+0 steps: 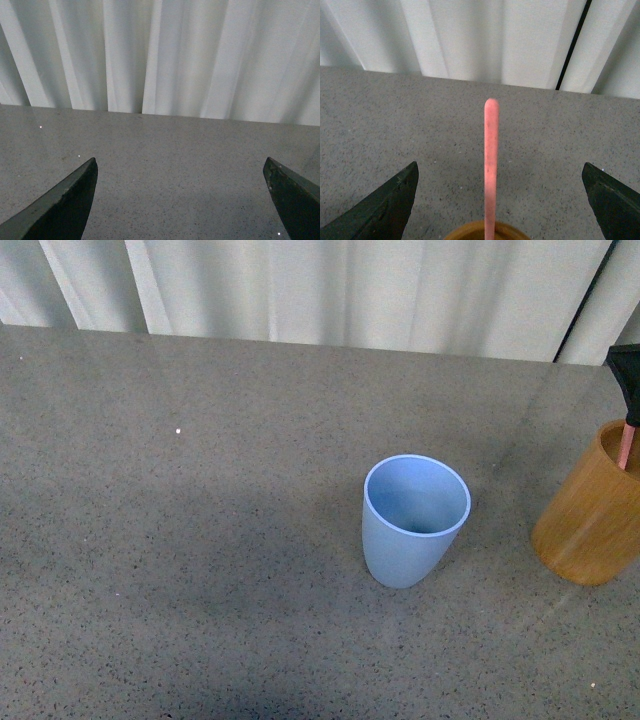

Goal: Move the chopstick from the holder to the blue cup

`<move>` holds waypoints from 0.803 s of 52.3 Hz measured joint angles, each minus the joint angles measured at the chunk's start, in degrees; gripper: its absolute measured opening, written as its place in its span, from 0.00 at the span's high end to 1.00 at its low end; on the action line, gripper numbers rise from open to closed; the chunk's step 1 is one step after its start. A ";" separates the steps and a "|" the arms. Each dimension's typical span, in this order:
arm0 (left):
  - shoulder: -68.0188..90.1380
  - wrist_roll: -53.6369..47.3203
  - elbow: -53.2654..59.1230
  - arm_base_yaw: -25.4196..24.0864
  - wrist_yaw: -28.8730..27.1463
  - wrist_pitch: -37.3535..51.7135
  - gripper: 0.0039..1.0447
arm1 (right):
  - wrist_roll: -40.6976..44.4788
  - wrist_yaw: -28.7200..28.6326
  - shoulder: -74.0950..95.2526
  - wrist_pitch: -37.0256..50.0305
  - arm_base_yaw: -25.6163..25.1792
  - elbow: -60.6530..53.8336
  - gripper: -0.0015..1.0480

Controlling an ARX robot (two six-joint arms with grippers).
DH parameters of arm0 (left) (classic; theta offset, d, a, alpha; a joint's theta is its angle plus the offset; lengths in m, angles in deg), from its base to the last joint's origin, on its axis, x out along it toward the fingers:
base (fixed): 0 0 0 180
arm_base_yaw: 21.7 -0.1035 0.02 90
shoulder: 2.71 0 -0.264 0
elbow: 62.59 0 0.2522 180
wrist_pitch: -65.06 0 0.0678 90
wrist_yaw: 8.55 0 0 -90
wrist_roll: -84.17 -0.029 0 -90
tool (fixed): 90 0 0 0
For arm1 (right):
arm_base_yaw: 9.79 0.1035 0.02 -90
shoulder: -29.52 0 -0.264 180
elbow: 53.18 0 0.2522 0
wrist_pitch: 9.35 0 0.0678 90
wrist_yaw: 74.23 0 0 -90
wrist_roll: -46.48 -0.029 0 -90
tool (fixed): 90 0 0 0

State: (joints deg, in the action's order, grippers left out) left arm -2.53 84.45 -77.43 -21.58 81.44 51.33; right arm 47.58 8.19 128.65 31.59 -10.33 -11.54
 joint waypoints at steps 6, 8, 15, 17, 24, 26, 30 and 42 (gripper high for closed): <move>0.00 0.00 0.02 0.00 0.00 0.00 0.06 | -0.35 0.70 2.10 -0.07 0.44 2.64 0.10; 0.00 0.00 0.00 0.00 0.00 0.00 0.06 | -0.39 1.01 2.69 -0.07 0.61 3.32 0.10; 0.00 0.00 0.00 0.00 0.00 0.00 0.06 | -0.59 1.46 4.94 -0.22 1.18 5.33 0.10; 0.00 0.00 0.02 0.00 0.00 0.00 0.06 | -0.68 1.62 5.55 -0.22 1.36 5.75 0.10; 0.00 0.00 0.00 0.00 0.00 0.00 0.06 | -1.86 1.92 8.61 0.11 2.25 7.32 0.10; 0.00 0.00 0.02 0.00 0.00 0.00 0.06 | -2.29 2.05 9.20 0.28 2.58 7.58 0.12; 0.00 0.00 0.02 0.00 0.00 0.00 0.06 | -2.69 2.51 9.97 0.48 3.34 8.17 0.29; 0.00 0.00 0.00 0.00 0.00 0.00 0.06 | -3.10 2.78 10.25 1.14 3.87 8.79 0.66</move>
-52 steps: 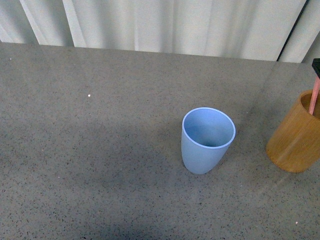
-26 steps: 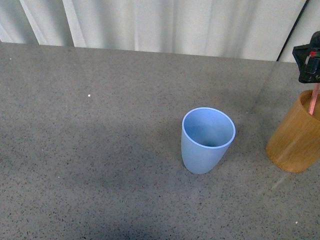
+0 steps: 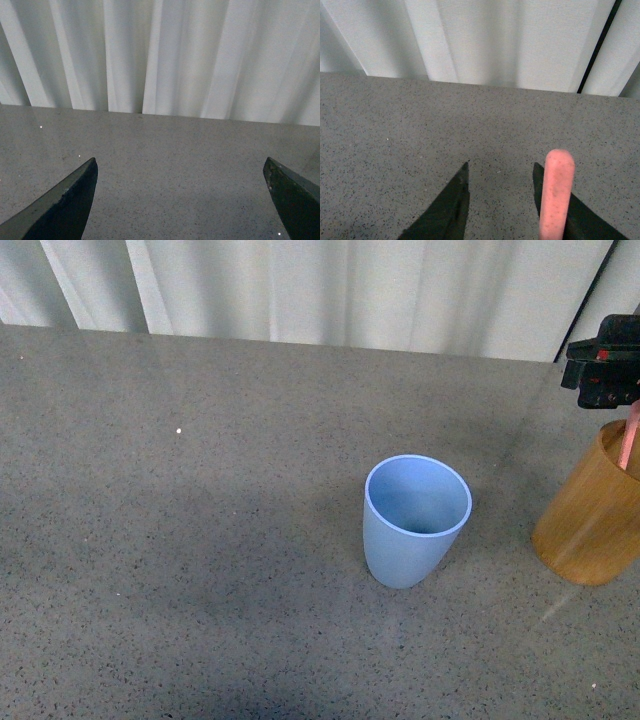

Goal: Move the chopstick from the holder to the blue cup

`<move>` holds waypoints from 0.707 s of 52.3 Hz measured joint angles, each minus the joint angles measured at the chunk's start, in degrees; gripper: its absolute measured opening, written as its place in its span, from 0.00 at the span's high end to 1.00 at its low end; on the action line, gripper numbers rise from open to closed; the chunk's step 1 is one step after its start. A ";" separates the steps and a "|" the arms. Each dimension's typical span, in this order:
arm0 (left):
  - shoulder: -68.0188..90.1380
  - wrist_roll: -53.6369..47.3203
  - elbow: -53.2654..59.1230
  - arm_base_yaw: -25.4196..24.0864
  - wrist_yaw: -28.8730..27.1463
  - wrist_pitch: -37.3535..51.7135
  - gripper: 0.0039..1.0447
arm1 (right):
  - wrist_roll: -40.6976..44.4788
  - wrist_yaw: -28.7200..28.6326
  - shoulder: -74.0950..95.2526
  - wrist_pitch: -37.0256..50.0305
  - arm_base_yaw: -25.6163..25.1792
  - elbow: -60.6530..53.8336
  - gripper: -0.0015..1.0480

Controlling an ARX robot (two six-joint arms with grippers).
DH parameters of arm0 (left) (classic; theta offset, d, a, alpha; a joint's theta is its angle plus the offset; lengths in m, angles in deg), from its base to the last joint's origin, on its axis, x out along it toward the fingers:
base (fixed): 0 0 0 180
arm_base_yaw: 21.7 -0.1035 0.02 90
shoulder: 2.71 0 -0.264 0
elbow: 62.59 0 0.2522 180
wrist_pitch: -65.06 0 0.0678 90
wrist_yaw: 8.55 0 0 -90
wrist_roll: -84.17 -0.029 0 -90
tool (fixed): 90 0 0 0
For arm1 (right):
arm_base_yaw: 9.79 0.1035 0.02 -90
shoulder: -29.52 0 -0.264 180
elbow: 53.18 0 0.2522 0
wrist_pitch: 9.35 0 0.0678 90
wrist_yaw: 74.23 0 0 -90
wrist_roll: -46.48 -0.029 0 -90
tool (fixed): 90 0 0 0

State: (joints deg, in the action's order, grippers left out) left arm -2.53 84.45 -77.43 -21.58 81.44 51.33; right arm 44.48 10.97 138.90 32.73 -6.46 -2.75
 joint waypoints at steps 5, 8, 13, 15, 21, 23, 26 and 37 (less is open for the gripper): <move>0.00 0.00 0.00 0.00 0.00 0.00 0.06 | 0.00 0.20 -0.13 0.55 -0.02 -0.50 0.87; 0.00 0.00 0.02 0.00 0.00 0.00 0.06 | 0.13 0.22 -0.66 0.63 -0.02 -1.20 0.97; 0.00 0.00 0.02 0.00 0.00 0.00 0.06 | 0.17 0.55 -2.86 0.90 -0.07 -2.43 0.99; 0.00 0.00 0.02 0.00 0.00 0.00 0.06 | 0.28 0.72 -4.13 1.03 -0.04 -3.06 0.99; 0.00 0.00 0.00 0.00 0.00 0.00 0.06 | 1.27 1.90 -8.83 1.27 0.48 -4.55 0.99; 0.00 0.00 0.00 0.00 0.00 0.00 0.06 | 1.84 2.34 -10.10 1.20 0.68 -4.61 0.99; 0.00 0.00 0.02 0.00 0.00 0.00 0.06 | 2.80 2.93 -12.46 0.66 1.05 -4.59 0.99; 0.00 0.00 0.00 0.00 0.00 0.00 0.06 | 5.90 6.80 -24.83 -4.22 4.72 -0.66 0.99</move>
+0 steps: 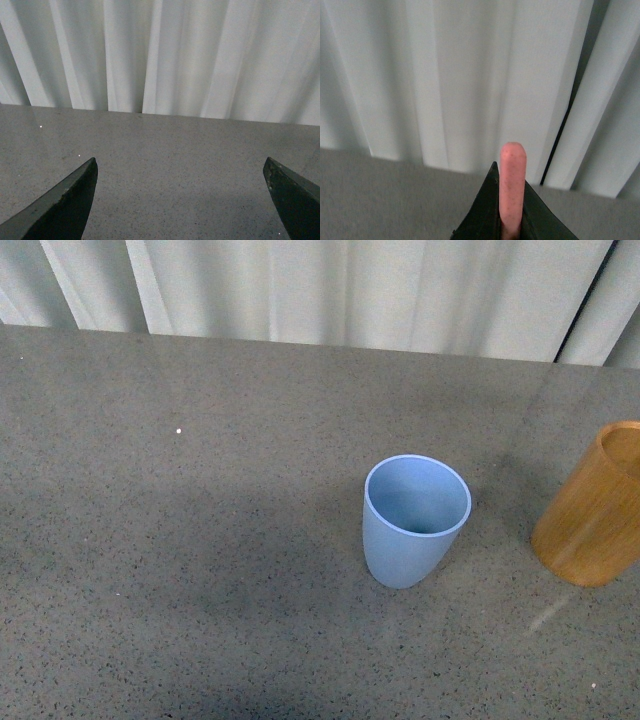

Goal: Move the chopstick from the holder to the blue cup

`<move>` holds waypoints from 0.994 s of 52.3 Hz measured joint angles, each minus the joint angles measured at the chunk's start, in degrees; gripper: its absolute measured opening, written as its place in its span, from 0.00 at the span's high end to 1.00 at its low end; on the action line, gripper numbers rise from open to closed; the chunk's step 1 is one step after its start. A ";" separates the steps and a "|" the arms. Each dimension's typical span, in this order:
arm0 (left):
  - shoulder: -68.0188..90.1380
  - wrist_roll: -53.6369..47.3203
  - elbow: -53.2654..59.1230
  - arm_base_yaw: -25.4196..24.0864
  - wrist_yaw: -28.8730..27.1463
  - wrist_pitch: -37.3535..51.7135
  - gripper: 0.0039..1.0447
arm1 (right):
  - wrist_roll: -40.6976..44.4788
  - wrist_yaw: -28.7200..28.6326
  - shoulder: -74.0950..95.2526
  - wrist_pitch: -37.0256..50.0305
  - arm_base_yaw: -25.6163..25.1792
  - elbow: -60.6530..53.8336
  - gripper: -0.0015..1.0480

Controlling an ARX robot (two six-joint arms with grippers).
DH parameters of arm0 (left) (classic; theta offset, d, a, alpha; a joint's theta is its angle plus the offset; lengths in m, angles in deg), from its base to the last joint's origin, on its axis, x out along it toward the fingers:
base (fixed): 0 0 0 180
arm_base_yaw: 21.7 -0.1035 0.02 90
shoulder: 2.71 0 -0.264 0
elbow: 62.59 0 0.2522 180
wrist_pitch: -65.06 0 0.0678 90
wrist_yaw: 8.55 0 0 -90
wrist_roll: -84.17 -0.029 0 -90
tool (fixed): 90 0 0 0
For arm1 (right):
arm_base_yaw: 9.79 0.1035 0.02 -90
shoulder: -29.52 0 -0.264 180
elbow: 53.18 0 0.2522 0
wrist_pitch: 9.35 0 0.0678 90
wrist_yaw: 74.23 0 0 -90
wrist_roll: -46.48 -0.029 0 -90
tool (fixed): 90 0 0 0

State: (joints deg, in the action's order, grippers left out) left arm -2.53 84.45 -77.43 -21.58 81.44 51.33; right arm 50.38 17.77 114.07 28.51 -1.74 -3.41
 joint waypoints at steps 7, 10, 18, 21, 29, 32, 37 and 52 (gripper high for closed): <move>-0.02 0.00 0.02 0.00 0.00 0.00 0.06 | -1.55 1.05 -8.09 -6.25 6.23 5.90 0.99; 0.00 0.00 0.00 0.00 0.00 0.00 0.06 | -2.38 1.29 -9.57 -7.56 9.05 6.73 0.99; -0.02 0.00 0.02 0.00 0.00 0.00 0.06 | -4.24 2.58 -8.44 -7.67 16.26 6.34 0.99; 0.00 0.00 0.00 0.00 0.00 0.00 0.06 | -4.44 3.78 -5.97 -6.86 19.34 5.25 0.99; 0.00 0.00 0.00 0.00 0.00 0.00 0.06 | -4.24 4.94 -1.22 -3.96 22.88 2.82 0.99; 0.00 0.00 0.02 0.00 0.00 0.00 0.06 | -4.22 5.22 -0.02 -3.26 23.21 2.54 0.99; 0.00 0.00 0.02 0.00 0.00 0.00 0.06 | -4.24 5.75 1.40 -2.64 23.30 2.27 0.99; 0.00 0.00 0.00 0.00 0.00 0.00 0.06 | -4.37 6.10 7.61 1.66 23.50 1.07 0.99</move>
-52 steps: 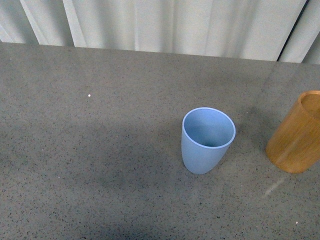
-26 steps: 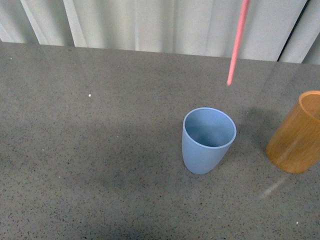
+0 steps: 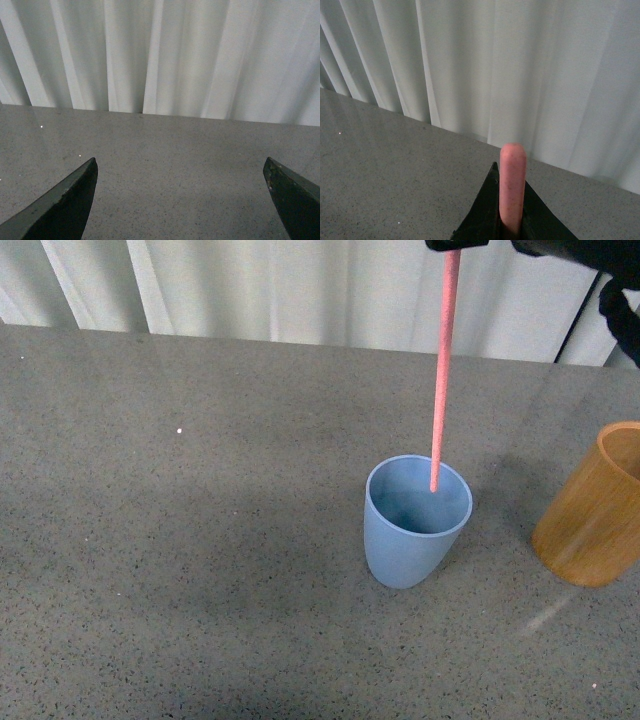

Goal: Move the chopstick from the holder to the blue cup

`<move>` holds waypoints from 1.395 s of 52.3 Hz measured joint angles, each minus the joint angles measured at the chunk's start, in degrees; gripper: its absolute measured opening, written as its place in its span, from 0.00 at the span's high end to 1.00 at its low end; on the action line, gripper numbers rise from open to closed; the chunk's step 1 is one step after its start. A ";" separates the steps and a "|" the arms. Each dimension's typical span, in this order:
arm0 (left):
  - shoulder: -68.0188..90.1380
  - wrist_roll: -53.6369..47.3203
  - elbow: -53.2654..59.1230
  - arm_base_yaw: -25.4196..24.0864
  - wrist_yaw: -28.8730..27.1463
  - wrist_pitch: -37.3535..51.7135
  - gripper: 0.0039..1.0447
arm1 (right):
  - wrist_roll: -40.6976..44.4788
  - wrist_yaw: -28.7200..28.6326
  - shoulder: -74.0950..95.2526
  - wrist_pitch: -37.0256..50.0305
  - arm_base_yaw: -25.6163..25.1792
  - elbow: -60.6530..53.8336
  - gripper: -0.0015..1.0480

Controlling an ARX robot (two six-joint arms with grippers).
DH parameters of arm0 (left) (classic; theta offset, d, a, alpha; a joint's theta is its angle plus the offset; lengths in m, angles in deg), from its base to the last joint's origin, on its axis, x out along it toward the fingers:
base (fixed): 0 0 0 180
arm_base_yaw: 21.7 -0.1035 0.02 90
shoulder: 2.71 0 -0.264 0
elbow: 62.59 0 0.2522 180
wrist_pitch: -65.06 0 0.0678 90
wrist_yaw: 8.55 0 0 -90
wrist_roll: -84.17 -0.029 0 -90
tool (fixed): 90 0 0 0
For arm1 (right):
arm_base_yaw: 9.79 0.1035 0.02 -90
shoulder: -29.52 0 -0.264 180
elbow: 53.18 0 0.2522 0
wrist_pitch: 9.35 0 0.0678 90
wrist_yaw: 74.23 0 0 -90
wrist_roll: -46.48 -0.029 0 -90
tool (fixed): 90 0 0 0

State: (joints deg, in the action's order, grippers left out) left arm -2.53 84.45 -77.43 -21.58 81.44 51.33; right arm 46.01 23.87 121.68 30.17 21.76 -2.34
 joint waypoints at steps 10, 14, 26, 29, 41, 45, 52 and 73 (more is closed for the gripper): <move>-0.02 0.00 0.02 0.00 0.00 0.00 0.06 | 0.09 -0.44 5.49 4.57 -0.55 -0.83 0.99; 0.00 0.00 0.02 0.00 0.00 0.00 0.06 | 0.09 -0.44 8.04 5.92 -1.07 -0.98 0.99; 0.00 0.00 0.00 0.00 0.00 0.00 0.06 | -0.31 0.31 13.27 9.53 -1.25 -3.15 0.99; 0.00 0.00 0.02 0.00 0.00 0.00 0.06 | -0.48 0.44 13.62 9.33 -0.96 -3.45 0.99; 0.00 0.00 0.00 0.00 0.00 0.00 0.06 | -1.53 1.31 10.36 5.62 -0.76 -3.67 0.64; 0.00 0.00 0.00 0.00 0.00 0.00 0.06 | -1.81 1.79 6.84 3.48 -1.18 -3.69 0.54; 0.00 0.00 0.02 0.00 0.00 0.00 0.06 | -2.34 3.98 -3.61 -2.80 -3.06 -4.44 0.34; 0.00 0.00 0.02 0.00 -0.02 0.00 0.06 | -7.41 16.66 -40.83 -39.56 -16.81 -12.70 0.10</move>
State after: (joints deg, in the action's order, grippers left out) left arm -2.53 84.45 -77.41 -21.58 81.42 51.33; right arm 38.60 40.52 80.85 -9.39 4.95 -15.04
